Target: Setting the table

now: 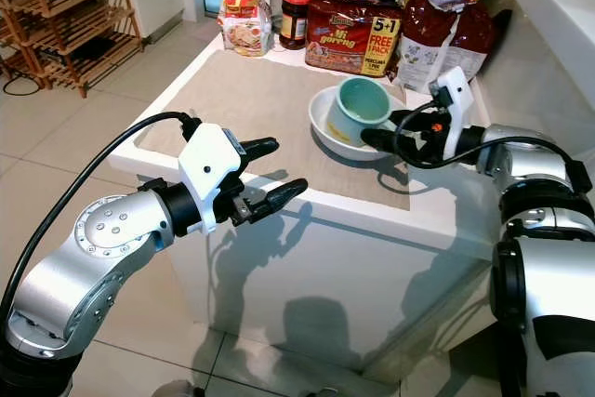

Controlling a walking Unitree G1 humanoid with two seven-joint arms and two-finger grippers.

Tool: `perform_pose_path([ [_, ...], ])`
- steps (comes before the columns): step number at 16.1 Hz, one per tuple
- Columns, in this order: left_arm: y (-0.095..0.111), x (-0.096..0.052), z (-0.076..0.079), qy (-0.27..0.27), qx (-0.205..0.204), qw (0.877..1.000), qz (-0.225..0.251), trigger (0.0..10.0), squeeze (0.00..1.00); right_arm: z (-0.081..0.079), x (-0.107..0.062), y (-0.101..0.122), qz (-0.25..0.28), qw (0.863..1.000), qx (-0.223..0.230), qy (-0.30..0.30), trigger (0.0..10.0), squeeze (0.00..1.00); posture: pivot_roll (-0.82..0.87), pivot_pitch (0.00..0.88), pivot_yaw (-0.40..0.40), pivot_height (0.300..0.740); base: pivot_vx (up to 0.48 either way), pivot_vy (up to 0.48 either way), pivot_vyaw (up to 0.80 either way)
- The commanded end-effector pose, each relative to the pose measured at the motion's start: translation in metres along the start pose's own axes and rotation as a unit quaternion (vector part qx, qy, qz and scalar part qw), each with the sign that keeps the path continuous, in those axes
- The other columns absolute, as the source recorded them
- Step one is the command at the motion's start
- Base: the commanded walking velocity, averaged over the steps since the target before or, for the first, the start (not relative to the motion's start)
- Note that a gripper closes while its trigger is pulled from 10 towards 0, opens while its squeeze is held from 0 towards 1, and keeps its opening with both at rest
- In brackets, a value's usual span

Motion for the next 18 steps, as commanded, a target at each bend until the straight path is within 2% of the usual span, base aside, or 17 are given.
perform_pose_path([
  [1, 0.0057, 0.0004, -0.0017, 0.003, 0.014, 1.0, 0.007, 10.0, 0.0, 0.0023, 0.0005, 0.0144, 0.016, 1.0, -0.013, 0.003, 0.8, 0.0, 0.08, 0.02, -0.081, 0.74, 0.0, 0.0, 0.0],
  [3, 0.0058, 0.0005, -0.002, 0.004, 0.014, 1.0, 0.007, 10.0, 0.0, 0.0019, 0.0014, 0.0142, 0.017, 1.0, -0.011, 0.004, 0.0, 0.0, 0.08, 0.02, -0.082, 0.74, 0.0, 0.0, 0.0],
  [18, 0.0058, 0.0014, -0.0025, 0.004, 0.015, 1.0, 0.008, 10.0, 0.0, 0.003, 0.0009, 0.018, 0.029, 1.0, -0.009, -0.001, 0.0, 0.0, 0.07, 0.016, -0.08, 0.74, 0.0, 0.0, 0.0],
])
Point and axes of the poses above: a point about 5 cm out from each wrist's last joint towards the gripper, its own x axis pointing out of the wrist towards the gripper, its own y axis along the axis of the wrist's last joint, z = x × y, the point moved 2 cm from there along x, pointing out of the wrist towards the gripper, and after that the axes turned 11 degrees about -x, right-handed, at the moved point
